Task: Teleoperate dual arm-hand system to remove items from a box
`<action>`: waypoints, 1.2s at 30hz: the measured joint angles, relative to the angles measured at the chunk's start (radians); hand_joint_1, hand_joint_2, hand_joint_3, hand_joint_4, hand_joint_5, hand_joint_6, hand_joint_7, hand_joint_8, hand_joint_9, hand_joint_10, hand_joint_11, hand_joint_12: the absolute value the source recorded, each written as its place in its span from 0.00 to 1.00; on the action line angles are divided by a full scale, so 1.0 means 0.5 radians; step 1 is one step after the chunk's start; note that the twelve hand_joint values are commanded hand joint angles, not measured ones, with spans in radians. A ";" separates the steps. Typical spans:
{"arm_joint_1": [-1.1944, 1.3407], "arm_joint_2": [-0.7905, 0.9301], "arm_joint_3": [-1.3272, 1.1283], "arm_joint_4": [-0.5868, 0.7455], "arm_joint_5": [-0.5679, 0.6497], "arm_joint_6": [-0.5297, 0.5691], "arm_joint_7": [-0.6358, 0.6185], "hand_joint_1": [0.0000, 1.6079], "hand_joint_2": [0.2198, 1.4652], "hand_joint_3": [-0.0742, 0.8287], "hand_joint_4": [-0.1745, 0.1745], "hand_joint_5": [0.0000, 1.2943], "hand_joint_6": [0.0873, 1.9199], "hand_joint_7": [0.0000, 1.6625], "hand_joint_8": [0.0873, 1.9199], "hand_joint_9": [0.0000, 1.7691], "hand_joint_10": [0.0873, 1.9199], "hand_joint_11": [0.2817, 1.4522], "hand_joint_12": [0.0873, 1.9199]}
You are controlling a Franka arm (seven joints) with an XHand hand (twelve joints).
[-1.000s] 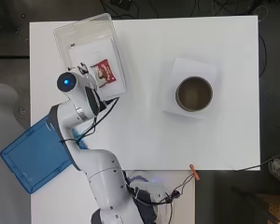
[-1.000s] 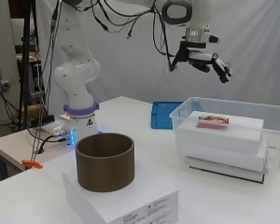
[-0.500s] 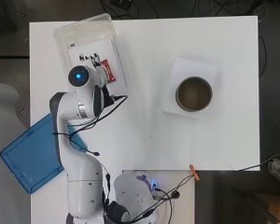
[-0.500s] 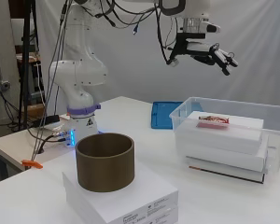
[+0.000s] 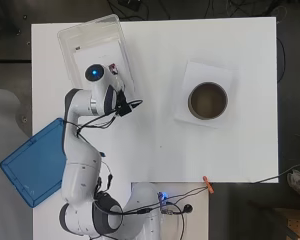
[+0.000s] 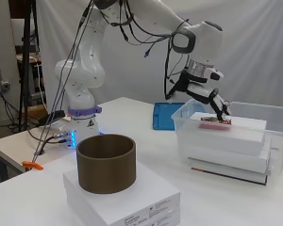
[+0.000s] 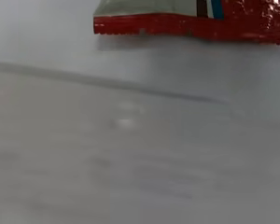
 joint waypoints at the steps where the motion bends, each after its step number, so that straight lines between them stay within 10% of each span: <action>1: -0.014 -0.007 0.001 -0.018 -0.004 0.018 -0.007 0.10 0.62 0.09 0.47 0.36 0.00 0.40 0.00 0.40 0.00 0.31 0.00; 7: 0.043 -0.077 0.006 -0.081 -0.243 0.140 0.038 0.09 0.62 0.08 0.39 0.23 0.00 0.22 0.00 0.23 0.00 0.17 0.00; 21: -0.016 -0.160 -0.015 -0.074 -0.330 0.327 -0.018 0.11 0.62 0.08 0.38 0.31 0.00 0.28 0.00 0.28 0.00 0.17 0.00; 28: -0.053 -0.176 0.023 -0.112 -0.267 0.397 -0.163 0.13 0.60 0.07 0.32 0.16 0.00 0.17 0.00 0.22 0.00 0.15 0.00; 33: -0.158 -0.205 0.092 -0.027 -0.209 0.277 -0.240 0.30 0.61 0.08 0.36 0.22 0.00 0.20 0.00 0.26 0.00 0.17 0.00; 34: -0.209 -0.219 0.117 0.009 -0.185 0.201 -0.258 0.44 0.68 0.08 0.39 0.37 0.20 0.33 0.00 0.38 0.00 0.25 0.00; 36: -0.315 -0.245 0.162 0.082 -0.182 0.027 -0.292 0.72 0.73 0.05 0.14 0.53 0.49 0.51 0.30 0.54 0.34 0.43 0.18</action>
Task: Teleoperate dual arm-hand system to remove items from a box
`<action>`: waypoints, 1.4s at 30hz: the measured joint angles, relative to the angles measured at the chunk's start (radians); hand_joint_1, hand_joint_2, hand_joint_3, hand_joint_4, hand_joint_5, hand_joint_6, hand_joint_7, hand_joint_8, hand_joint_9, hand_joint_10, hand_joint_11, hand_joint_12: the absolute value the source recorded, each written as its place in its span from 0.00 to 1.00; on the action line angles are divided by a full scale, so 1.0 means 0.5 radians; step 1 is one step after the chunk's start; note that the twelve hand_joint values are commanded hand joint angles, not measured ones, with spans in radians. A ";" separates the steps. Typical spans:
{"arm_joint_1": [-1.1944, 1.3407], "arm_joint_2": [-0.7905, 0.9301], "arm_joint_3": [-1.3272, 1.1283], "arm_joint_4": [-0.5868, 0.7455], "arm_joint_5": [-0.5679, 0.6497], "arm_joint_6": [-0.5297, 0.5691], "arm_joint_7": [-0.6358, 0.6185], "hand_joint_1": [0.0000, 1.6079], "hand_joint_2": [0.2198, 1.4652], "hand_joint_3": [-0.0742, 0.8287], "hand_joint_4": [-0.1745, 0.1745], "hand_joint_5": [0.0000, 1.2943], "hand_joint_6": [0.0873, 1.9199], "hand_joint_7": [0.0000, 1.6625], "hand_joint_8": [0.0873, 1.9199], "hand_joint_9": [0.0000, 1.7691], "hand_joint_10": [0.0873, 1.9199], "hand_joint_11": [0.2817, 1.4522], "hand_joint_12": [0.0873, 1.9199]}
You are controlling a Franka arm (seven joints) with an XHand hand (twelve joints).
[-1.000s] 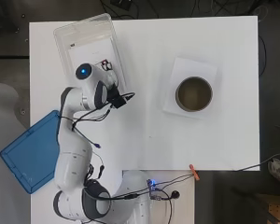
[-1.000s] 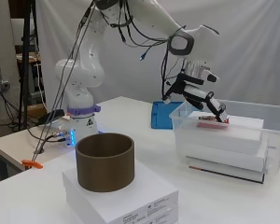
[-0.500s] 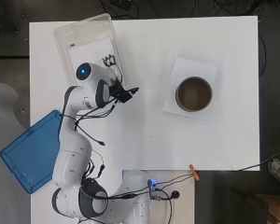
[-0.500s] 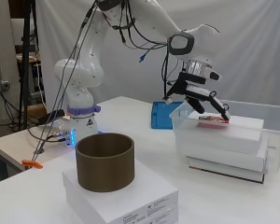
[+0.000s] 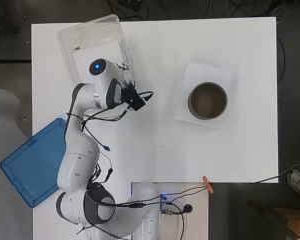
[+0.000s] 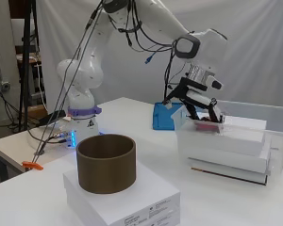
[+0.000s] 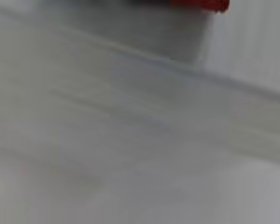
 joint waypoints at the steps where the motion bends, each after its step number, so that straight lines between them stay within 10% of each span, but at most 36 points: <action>1: -0.026 0.013 -0.005 0.017 -0.059 -0.058 0.022 0.79 0.73 0.06 0.07 0.56 0.54 0.54 0.38 0.58 0.44 0.41 0.30; 4: 0.075 0.204 -0.162 0.037 -0.314 -0.124 0.188 0.85 0.71 0.07 0.06 0.62 0.56 0.61 0.40 0.65 0.47 0.33 0.44; 10: 0.166 0.599 -0.374 0.028 -0.268 -0.129 0.192 0.86 0.71 0.08 0.01 0.60 0.57 0.61 0.42 0.64 0.46 0.30 0.40; 12: 0.088 0.747 -0.205 0.007 -0.277 -0.107 0.273 0.81 0.71 0.08 0.07 0.64 0.54 0.68 0.38 0.70 0.34 0.32 0.46; 17: -0.214 1.624 0.520 -0.075 -0.962 -0.058 0.610 0.78 0.74 0.08 0.00 0.68 0.44 0.62 0.59 0.69 0.64 0.36 0.75; 22: 0.094 2.071 0.542 -0.190 -1.183 -0.040 0.502 0.78 0.74 0.08 0.00 0.66 0.45 0.61 0.60 0.69 0.64 0.35 0.74; 25: 0.674 1.638 -0.233 -0.290 -0.898 -0.032 0.390 0.78 0.73 0.08 0.00 0.65 0.48 0.65 0.52 0.73 0.44 0.32 0.65; 30: 1.356 0.515 -1.690 -0.439 -0.608 -0.016 0.247 0.78 0.73 0.08 0.00 0.65 0.49 0.66 0.51 0.74 0.38 0.32 0.63; 33: 1.764 0.045 -2.273 -0.508 -0.438 -0.003 0.156 0.84 0.73 0.08 0.00 0.59 0.65 0.58 0.44 0.63 0.46 0.29 0.32; 42: 2.040 -0.113 -2.706 -0.636 -0.321 0.061 -0.104 0.85 0.74 0.08 0.00 0.55 0.70 0.56 0.44 0.60 0.48 0.35 0.15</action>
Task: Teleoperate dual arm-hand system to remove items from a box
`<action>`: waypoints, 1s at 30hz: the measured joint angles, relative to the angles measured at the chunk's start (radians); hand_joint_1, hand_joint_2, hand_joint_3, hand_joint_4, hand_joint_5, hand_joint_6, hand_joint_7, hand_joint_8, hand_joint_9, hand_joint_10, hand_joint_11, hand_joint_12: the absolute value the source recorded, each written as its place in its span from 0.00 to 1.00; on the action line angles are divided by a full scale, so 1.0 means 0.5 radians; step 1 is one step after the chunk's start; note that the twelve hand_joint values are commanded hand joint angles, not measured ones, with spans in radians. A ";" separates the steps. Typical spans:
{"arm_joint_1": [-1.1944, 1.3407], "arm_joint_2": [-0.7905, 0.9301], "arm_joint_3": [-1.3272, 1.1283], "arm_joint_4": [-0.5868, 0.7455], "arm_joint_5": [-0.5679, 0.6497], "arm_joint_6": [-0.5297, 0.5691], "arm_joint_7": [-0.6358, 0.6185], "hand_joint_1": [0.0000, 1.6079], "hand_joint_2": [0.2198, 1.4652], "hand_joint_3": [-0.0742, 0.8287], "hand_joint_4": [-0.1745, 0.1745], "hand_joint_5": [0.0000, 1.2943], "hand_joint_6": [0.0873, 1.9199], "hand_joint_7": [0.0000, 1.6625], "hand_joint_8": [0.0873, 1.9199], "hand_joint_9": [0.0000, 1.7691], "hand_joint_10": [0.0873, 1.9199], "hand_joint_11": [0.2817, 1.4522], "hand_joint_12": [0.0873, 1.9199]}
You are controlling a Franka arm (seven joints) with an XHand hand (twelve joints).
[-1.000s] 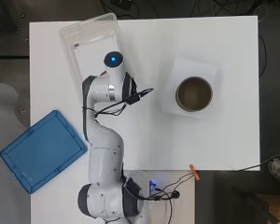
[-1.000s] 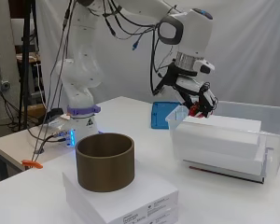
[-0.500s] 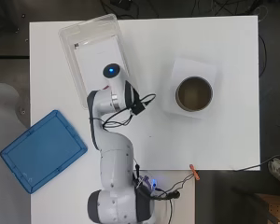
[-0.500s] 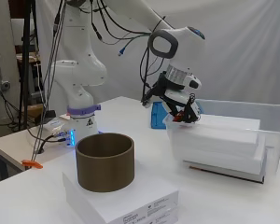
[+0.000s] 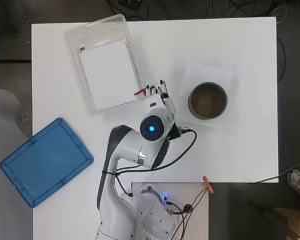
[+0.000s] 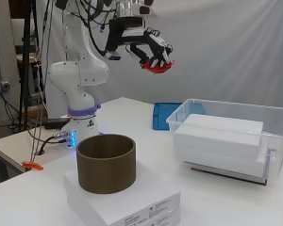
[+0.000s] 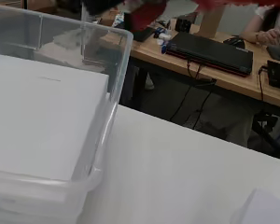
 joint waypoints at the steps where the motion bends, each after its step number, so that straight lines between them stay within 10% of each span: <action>1: 0.009 -0.011 -0.055 -0.013 0.003 0.000 -0.017 0.82 0.74 0.08 0.01 0.57 0.67 0.60 0.43 0.64 0.39 0.36 0.21; 3: 0.019 -0.036 -0.186 -0.034 -0.013 -0.007 -0.038 0.79 0.75 0.08 0.00 0.59 0.57 0.62 0.51 0.74 0.36 0.37 0.54; 6: 0.018 -0.012 -0.348 -0.046 -0.079 0.024 -0.017 0.77 0.76 0.08 0.00 0.58 0.54 0.62 0.57 0.76 0.38 0.34 0.68; 30: 0.134 0.954 -1.037 0.206 -0.450 0.385 -0.260 0.77 0.77 0.08 0.00 0.58 0.54 0.61 0.60 0.74 0.51 0.37 0.73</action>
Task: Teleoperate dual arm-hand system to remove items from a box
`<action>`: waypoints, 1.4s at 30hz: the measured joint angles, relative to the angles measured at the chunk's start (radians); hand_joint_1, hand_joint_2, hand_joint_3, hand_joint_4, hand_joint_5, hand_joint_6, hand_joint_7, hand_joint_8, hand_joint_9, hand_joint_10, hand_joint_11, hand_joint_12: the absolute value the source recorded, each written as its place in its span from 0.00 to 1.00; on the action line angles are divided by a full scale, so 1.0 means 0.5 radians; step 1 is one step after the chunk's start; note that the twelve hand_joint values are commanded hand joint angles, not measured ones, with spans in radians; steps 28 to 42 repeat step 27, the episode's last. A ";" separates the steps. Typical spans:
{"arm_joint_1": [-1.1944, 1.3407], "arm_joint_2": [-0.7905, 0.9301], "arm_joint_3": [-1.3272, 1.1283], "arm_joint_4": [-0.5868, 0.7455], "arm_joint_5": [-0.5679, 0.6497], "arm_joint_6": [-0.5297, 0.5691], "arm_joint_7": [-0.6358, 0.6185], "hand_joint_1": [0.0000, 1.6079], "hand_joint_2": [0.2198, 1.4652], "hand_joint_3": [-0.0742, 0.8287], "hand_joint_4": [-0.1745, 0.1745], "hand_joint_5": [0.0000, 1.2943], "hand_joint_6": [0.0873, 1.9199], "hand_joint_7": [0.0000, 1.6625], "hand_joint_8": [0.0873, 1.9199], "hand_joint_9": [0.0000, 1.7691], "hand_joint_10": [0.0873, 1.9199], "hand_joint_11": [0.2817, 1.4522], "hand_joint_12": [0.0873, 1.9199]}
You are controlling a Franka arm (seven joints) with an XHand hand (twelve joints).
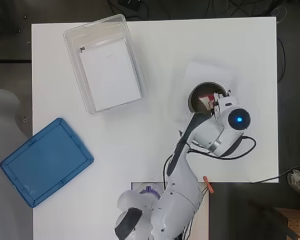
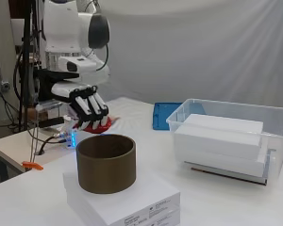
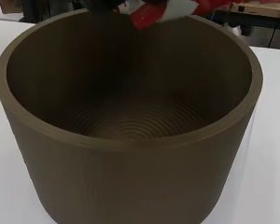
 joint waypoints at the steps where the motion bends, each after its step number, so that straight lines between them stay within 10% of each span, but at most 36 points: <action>1: 0.007 0.055 0.004 0.037 0.003 -0.011 0.016 0.77 0.77 0.08 0.00 0.58 0.54 0.60 0.61 0.73 0.54 0.37 0.75; 4: 0.025 0.202 0.026 0.108 0.027 -0.012 0.057 0.15 0.50 0.07 0.36 0.10 0.06 0.13 0.08 0.21 0.11 0.15 0.16; 6: 0.037 0.237 0.050 0.104 -0.013 -0.026 0.156 0.03 0.59 0.09 0.44 0.10 0.00 0.12 0.00 0.17 0.01 0.13 0.01; 14: 0.083 0.121 0.123 0.013 -0.306 0.361 0.332 0.00 0.59 0.08 0.55 0.16 0.00 0.19 0.00 0.26 0.00 0.20 0.00; 27: 0.296 -0.570 0.259 0.151 0.165 -0.320 0.195 0.00 0.51 0.07 0.58 0.22 0.00 0.30 0.00 0.33 0.00 0.26 0.00; 42: 0.296 -0.570 0.259 0.151 0.165 -0.320 0.195 0.00 0.51 0.07 0.58 0.22 0.00 0.30 0.00 0.33 0.00 0.26 0.00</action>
